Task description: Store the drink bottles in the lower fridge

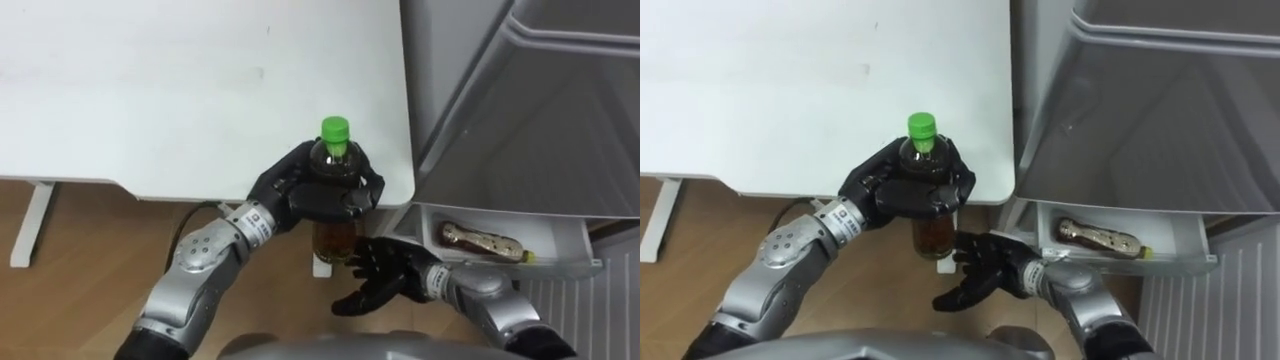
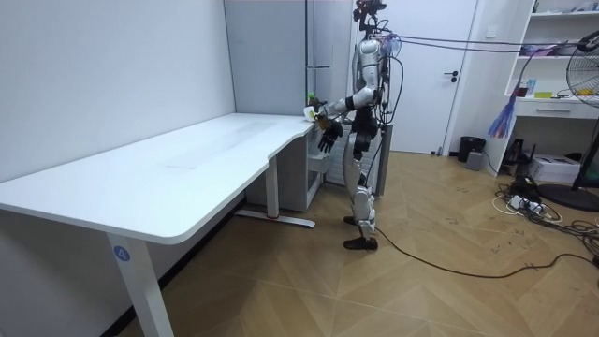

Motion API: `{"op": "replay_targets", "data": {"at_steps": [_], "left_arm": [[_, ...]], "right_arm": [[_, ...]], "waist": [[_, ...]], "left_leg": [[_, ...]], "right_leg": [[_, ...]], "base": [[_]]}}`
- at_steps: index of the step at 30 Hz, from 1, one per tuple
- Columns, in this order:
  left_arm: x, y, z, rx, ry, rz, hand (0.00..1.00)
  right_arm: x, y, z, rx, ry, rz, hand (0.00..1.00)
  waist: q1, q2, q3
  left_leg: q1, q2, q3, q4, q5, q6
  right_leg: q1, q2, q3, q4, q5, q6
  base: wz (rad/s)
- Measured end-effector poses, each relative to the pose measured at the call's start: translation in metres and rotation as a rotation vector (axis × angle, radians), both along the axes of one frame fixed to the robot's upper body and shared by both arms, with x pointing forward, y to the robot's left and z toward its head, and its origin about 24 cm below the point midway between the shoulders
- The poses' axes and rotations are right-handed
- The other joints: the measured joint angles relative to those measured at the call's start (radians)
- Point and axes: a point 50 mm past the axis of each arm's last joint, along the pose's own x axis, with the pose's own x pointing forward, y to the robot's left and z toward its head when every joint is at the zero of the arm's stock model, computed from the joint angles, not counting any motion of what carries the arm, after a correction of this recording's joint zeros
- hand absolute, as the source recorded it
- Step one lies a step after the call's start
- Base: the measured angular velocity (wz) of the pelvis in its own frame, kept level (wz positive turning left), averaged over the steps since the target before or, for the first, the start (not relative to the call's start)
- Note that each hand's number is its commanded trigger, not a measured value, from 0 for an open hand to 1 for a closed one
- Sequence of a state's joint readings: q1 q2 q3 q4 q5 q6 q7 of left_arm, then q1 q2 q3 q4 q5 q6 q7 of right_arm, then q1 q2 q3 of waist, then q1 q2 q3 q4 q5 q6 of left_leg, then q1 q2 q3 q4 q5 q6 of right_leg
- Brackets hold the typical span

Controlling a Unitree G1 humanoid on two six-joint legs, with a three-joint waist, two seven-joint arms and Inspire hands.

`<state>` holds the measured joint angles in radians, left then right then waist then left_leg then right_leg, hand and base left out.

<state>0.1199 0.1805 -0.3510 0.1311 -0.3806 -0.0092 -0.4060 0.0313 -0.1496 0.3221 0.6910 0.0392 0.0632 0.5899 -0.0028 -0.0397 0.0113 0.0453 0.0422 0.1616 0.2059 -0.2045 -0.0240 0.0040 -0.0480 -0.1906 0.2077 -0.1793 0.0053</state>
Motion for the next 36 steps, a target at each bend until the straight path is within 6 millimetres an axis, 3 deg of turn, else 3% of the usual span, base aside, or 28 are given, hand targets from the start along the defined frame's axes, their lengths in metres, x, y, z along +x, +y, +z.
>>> {"op": "replay_targets", "data": {"at_steps": [19, 36], "left_arm": [[0.007, -0.002, -0.006, 0.011, -0.032, -0.002, 1.00], [0.008, 0.001, -0.007, 0.029, -0.052, -0.021, 1.00]], "right_arm": [[0.011, 0.011, 0.014, 0.081, -0.073, -0.004, 0.00], [0.016, 0.015, 0.023, 0.208, -0.079, -0.031, 0.00]], "waist": [[0.009, -0.014, -0.0004], [0.007, -0.024, 0.0030]], "left_leg": [[0.007, 0.002, 0.000, -0.001, 0.000, 0.000], [0.001, 0.002, -0.004, -0.002, 0.000, 0.000]], "right_leg": [[-0.023, 0.004, 0.028, 0.035, 0.003, -0.004], [-0.024, 0.004, 0.026, 0.035, 0.003, -0.004]], "base": [[-0.04], [0.00]]}}
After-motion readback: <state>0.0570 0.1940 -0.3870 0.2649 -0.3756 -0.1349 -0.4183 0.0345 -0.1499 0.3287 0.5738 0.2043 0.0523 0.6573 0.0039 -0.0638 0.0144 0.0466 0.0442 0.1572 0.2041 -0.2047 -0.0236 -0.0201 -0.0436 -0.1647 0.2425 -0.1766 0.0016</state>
